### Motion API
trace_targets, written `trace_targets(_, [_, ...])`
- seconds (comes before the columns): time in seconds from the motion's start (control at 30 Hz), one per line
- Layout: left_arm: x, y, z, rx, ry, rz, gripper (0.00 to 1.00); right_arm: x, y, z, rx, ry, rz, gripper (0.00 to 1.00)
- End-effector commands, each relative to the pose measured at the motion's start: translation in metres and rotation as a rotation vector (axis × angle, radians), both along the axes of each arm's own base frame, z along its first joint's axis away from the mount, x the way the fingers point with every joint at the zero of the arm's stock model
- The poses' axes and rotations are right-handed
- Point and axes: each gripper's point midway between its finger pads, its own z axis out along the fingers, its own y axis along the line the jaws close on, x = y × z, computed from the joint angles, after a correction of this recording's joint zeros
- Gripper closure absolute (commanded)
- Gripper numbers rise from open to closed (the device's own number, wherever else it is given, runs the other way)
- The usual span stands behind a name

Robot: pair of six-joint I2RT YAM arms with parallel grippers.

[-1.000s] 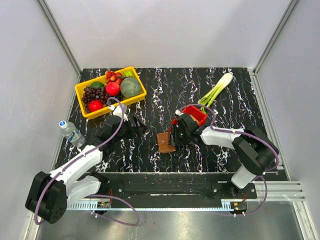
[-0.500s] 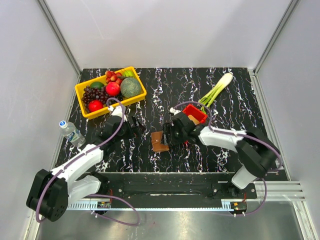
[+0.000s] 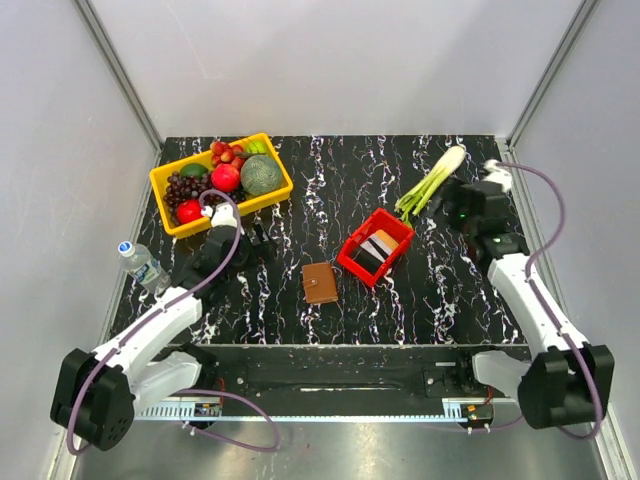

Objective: Put the credit cards into the card holder
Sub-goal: Reset both arms

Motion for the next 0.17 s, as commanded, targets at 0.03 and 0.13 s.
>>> trace_targets(0.03, [0.014,0.018,0.033,0.046,-0.099,0.072,0.01,-0.006,-0.082,-0.028,0.042,0.094,-0.247,0.01])
trace_targets(0.13, [0.016,0.024,0.037,0.05,-0.116,0.095,0.01,-0.008,-0.102,-0.033,-0.008,0.091,-0.339,0.0])
